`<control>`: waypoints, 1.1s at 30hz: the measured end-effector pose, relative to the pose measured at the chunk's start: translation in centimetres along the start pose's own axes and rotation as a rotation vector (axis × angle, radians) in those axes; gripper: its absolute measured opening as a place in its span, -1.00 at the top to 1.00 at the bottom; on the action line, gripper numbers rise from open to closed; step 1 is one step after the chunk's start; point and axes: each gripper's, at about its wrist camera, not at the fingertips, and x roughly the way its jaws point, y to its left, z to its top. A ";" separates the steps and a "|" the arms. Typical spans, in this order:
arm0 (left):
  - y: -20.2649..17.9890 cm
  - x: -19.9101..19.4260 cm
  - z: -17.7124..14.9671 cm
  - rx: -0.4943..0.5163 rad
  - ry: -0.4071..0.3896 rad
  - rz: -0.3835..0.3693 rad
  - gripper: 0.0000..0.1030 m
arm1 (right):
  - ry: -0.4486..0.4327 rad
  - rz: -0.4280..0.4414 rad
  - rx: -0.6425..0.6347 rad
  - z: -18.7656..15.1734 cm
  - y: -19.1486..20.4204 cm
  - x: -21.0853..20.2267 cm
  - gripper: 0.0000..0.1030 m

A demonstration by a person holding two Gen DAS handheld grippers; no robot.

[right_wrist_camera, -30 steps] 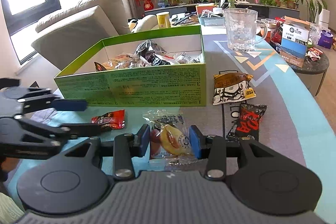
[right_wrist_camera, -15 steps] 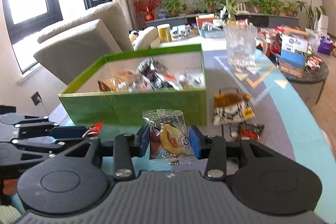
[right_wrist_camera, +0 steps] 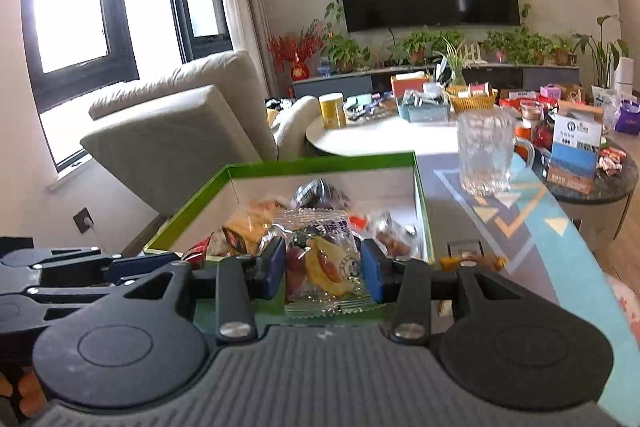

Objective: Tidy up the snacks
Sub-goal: 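Lift the red packet with the left gripper while the right carries the fruit bag over the box, then drop the red packet with the left gripper while the right drops the fruit bag into the box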

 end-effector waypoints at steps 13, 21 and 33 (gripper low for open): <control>2.0 3.5 4.1 0.005 -0.033 0.118 0.53 | -0.015 -0.036 0.019 2.2 0.3 4.1 0.16; 4.2 6.7 3.8 -0.010 0.027 0.162 0.52 | 0.022 -0.049 0.049 2.3 -0.1 7.0 0.16; 5.6 9.3 3.0 -0.038 0.097 0.173 0.49 | 0.058 -0.062 0.090 1.7 -0.4 9.3 0.15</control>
